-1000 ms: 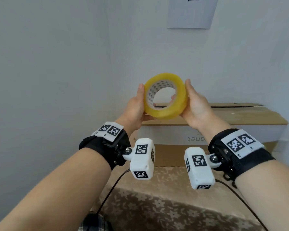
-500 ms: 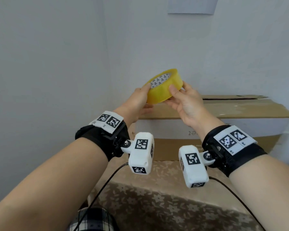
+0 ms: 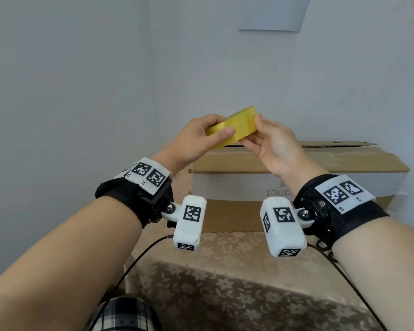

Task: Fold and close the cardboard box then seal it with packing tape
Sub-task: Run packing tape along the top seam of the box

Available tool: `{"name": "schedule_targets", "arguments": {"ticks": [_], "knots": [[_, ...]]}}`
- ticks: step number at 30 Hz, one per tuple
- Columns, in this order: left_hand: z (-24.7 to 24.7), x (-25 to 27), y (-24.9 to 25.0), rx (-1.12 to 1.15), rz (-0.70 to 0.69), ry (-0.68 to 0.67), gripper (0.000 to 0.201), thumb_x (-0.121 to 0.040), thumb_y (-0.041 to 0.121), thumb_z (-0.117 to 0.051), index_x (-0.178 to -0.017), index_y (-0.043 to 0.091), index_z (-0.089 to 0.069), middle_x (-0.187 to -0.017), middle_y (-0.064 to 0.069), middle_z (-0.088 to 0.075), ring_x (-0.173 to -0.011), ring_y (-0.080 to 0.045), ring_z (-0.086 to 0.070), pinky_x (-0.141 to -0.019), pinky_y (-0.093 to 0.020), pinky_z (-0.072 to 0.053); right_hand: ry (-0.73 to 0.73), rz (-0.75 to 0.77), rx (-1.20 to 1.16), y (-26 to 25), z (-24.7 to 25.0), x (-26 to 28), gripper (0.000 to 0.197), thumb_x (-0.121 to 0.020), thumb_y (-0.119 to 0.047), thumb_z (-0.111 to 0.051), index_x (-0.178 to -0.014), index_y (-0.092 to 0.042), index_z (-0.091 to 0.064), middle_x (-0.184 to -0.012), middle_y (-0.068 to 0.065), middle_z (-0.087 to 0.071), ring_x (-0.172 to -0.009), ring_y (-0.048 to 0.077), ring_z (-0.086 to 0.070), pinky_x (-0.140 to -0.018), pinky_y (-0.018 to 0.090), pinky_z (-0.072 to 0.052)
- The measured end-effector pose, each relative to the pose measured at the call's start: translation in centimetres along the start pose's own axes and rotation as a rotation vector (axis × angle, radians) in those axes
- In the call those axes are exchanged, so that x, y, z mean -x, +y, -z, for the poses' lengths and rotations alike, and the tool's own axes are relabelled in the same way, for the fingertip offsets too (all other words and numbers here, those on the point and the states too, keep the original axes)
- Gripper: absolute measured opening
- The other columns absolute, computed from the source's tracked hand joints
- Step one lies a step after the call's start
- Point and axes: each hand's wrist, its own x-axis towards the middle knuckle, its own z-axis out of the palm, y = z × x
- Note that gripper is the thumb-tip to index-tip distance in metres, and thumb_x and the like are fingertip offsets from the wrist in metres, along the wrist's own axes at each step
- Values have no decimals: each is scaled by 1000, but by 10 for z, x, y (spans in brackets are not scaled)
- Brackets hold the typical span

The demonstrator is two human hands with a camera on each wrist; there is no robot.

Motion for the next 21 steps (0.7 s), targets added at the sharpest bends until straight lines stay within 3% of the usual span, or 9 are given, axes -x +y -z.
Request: {"name": "schedule_targets", "arguments": {"ticks": [4, 6, 8, 9, 11, 13, 14, 17, 21], "knots": [[16, 8, -9, 46, 7, 5, 12, -87, 27, -64, -96, 18, -65, -86, 9, -61, -81, 2, -56, -77, -10, -42, 13, -39, -70, -6, -2, 2, 19, -99, -20, -47, -98, -4, -59, -90, 12, -67, -77, 18, -70, -64, 26, -57], [16, 10, -7, 68, 20, -9, 19, -83, 33, -64, -88, 15, -63, -81, 6, -60, -77, -5, -55, -72, -14, -43, 25, -93, 24, -4, -7, 1, 22, -100, -25, -45, -105, -7, -56, -86, 11, -62, -72, 19, -66, -59, 28, -57], [12, 8, -2, 68, 26, 21, 29, -80, 40, -61, -83, 11, -57, -74, 2, -56, -68, -9, -51, -60, -18, -40, 84, -104, 373, -4, -12, -1, 27, -101, -35, -41, -109, -12, -54, -82, 6, -54, -74, 20, -59, -62, 32, -56], [11, 7, 3, 67, 35, 43, 33, -79, 44, -59, -81, 12, -55, -73, -1, -55, -66, -11, -51, -58, -20, -39, 113, -58, 572, -5, -15, -1, 30, -100, -40, -40, -110, -16, -55, -85, 3, -52, -83, 19, -56, -70, 33, -54], [11, 2, 14, 84, 66, 50, 40, -78, 50, -58, -82, 10, -56, -75, -8, -57, -68, -16, -54, -60, -26, -41, 115, 138, 740, -7, -16, -2, 32, -97, -49, -41, -100, -23, -60, -99, 1, -55, -95, 13, -55, -83, 27, -45], [13, -4, 24, 89, 96, 12, 46, -78, 53, -58, -86, 7, -61, -77, -9, -63, -69, -19, -60, -62, -30, -44, 15, 262, 684, -9, -20, 1, 28, -95, -50, -45, -87, -27, -59, -99, 1, -56, -87, 6, -58, -79, 21, -46], [14, -6, 28, 92, 103, -8, 48, -78, 53, -59, -87, 6, -63, -78, -9, -66, -69, -19, -63, -63, -31, -47, -25, 284, 656, -9, -20, 2, 32, -92, -53, -48, -86, -23, -58, -93, 2, -57, -83, 7, -59, -77, 23, -48], [14, -9, 32, 179, 111, -85, 42, -84, 43, -60, -98, 5, -67, -90, -13, -70, -79, -21, -66, -72, -35, -52, -3, 262, 658, -10, -20, 1, 63, -72, -70, -55, -90, -10, -60, -84, 7, -59, -83, 20, -61, -83, 39, -50], [12, -2, 25, 335, 113, -122, 19, -96, 23, -52, -105, 14, -65, -93, -3, -69, -82, -14, -65, -73, -26, -53, 95, 143, 472, -8, -14, 2, 39, -87, -56, -54, -83, -18, -62, -69, 2, -58, -70, 17, -58, -77, 39, -49]]}}
